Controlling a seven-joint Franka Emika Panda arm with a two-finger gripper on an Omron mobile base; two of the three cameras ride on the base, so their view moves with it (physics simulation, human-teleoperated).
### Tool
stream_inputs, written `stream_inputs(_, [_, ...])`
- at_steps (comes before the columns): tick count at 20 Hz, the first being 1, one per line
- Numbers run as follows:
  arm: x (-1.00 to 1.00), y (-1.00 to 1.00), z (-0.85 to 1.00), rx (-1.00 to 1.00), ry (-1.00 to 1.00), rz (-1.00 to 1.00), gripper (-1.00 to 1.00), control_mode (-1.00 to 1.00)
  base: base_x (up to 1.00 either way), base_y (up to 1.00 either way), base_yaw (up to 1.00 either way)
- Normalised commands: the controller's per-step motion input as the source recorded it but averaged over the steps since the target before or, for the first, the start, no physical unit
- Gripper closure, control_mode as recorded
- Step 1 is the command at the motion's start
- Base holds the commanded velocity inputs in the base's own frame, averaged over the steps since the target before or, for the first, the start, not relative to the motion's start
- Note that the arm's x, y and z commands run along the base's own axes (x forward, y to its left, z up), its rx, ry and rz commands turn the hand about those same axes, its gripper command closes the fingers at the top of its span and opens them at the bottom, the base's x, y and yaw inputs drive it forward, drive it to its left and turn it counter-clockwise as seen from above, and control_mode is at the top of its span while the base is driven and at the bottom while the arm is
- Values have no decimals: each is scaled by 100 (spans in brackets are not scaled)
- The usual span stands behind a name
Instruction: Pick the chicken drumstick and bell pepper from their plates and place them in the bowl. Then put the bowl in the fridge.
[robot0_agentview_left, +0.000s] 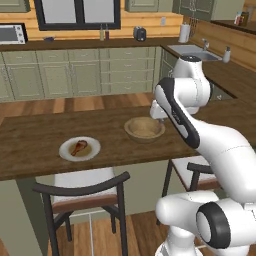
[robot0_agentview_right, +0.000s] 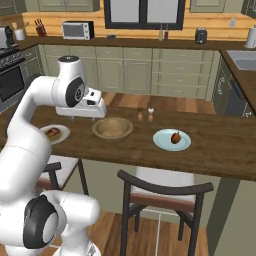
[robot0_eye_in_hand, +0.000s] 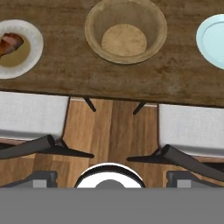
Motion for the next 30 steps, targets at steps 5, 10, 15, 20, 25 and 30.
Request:
stream_inputs(5, [61, -67, -6, 0, 2, 0, -100, -100, 0, 0, 0])
stream_inputs(10, [74, -100, -29, 3, 14, 0, -100, -100, 0, 0, 0])
stream_inputs(15, [39, -100, -41, 13, 10, -5, -100, -100, 0, 0, 0])
stream_inputs(20, [19, -99, -67, 8, 1, -6, -100, -100, 0, 0, 0])
stream_inputs(25, [21, -73, -63, -6, -5, -9, -100, -100, 0, 0, 0])
stream_inputs(30, [93, -59, -10, -1, 12, -24, -100, -100, 0, 0, 0])
